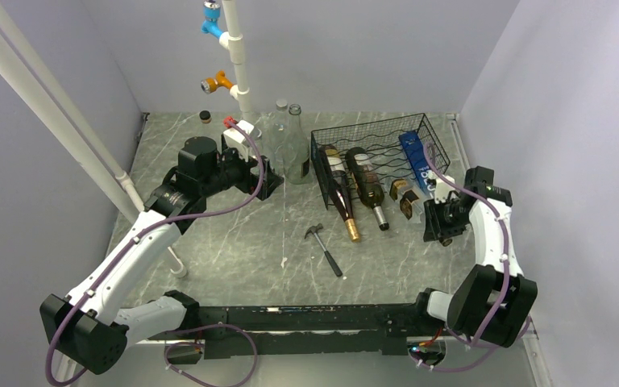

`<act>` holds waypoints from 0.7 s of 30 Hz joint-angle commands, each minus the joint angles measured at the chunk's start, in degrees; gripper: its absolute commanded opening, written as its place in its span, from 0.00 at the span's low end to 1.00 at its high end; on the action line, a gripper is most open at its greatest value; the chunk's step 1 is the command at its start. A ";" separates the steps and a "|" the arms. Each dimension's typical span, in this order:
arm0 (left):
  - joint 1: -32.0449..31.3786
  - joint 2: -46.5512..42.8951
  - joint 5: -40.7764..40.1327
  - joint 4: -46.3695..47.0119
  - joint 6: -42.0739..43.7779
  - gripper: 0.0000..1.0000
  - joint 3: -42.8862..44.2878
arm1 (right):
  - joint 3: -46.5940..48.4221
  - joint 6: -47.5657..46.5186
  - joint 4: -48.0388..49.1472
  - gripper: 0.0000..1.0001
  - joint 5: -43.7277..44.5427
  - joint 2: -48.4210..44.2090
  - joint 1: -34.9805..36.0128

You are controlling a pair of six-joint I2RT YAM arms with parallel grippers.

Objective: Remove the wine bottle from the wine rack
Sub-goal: Pick up the wine bottle from the wine rack.

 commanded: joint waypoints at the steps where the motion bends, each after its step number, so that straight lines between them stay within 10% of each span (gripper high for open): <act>1: 0.19 -0.78 -0.23 2.27 0.62 0.99 -0.15 | 5.41 -4.63 0.20 0.00 -2.87 -2.96 -0.79; 21: 0.20 -0.10 0.04 2.25 0.66 0.99 -0.24 | 8.61 -7.88 -8.15 0.00 -1.33 -9.14 -1.50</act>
